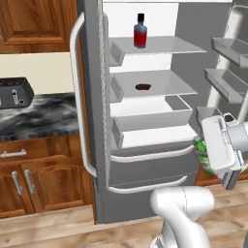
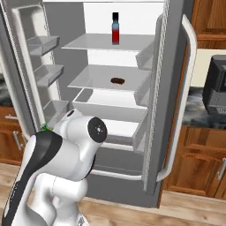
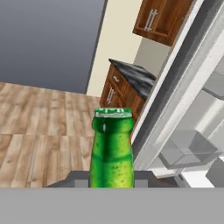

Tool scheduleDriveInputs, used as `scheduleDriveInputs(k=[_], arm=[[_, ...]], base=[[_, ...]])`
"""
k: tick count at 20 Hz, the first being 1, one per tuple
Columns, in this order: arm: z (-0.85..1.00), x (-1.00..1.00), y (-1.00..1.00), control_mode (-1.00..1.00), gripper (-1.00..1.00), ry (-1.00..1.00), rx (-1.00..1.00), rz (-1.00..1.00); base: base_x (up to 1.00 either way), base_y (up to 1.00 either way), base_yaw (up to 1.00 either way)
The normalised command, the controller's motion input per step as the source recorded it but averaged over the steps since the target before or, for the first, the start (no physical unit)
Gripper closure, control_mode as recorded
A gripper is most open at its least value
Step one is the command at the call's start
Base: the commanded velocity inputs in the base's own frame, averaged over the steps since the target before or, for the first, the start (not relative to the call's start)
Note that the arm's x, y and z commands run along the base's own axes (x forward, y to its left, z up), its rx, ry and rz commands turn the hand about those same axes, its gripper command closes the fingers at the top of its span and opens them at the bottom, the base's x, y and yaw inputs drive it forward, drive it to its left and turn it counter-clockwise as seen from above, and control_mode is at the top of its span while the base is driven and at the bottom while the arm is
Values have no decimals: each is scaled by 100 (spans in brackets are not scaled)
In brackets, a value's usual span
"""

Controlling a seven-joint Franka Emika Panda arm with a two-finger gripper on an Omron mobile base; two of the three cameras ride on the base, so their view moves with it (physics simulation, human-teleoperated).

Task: Place the liquor and beer on the top shelf of the fridge to keep them out of children's reach, and place the sweet potato on lower shelves for easy access.

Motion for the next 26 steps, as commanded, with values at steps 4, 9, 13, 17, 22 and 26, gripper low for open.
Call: scheduleDriveInputs(k=[4,9,13,17,22,26], arm=[[0,0,0,100,100,0,0,0],[0,0,0,100,100,0,0,0],[0,0,0,100,100,0,0,0],[0,0,0,100,100,0,0,0],[0,0,0,100,100,0,0,0],[0,0,0,100,100,0,0,0]], base=[[57,5,-8],[59,0,-7],[58,8,-10],[62,13,-11],[65,11,-11],[61,14,-10]])
